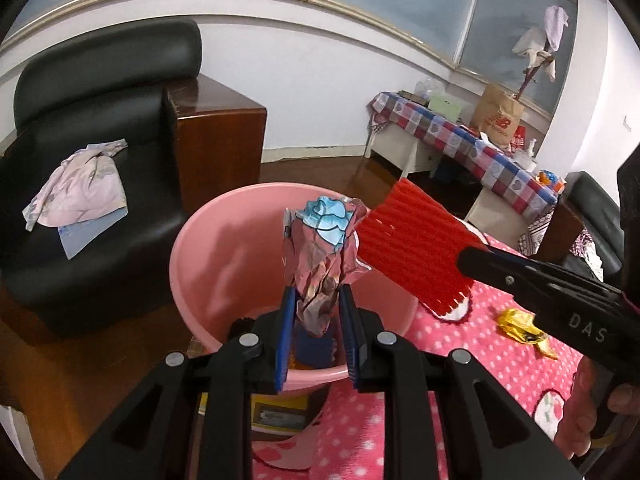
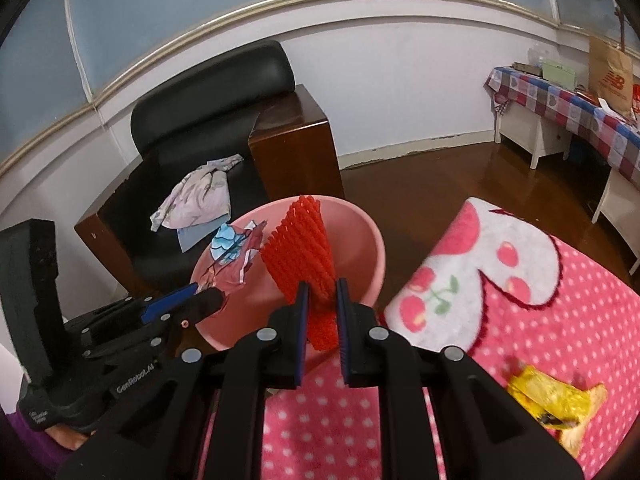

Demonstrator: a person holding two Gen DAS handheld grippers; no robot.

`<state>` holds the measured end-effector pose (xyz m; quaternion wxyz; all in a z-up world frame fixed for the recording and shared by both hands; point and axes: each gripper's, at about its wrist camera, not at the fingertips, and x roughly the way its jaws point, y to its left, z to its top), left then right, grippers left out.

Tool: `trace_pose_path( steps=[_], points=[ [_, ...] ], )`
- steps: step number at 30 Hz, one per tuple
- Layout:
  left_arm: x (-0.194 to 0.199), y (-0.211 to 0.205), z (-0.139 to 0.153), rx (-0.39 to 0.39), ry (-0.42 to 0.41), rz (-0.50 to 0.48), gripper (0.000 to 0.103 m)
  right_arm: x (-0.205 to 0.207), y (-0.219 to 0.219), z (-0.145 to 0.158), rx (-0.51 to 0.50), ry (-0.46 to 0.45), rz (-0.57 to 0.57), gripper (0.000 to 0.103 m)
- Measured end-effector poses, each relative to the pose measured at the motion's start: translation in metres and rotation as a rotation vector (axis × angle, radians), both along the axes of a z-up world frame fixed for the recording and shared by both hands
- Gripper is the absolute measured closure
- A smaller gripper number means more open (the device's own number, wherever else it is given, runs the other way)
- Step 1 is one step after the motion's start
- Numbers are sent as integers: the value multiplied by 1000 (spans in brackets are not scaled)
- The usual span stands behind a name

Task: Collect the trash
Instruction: 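Open both grippers over the pink bucket to drop the wrapper and net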

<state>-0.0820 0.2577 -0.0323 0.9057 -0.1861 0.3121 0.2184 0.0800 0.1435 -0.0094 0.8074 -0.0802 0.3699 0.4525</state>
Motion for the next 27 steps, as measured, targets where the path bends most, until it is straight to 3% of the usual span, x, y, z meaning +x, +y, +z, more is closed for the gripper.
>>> trace_pose_path(
  steps=[19, 27],
  points=[
    [7, 11, -12, -12, 38, 36, 82, 9, 30, -15, -5, 33, -13, 89],
    [3, 14, -12, -13, 35, 56, 77, 14, 34, -20, -3, 74, -9, 89]
  ],
)
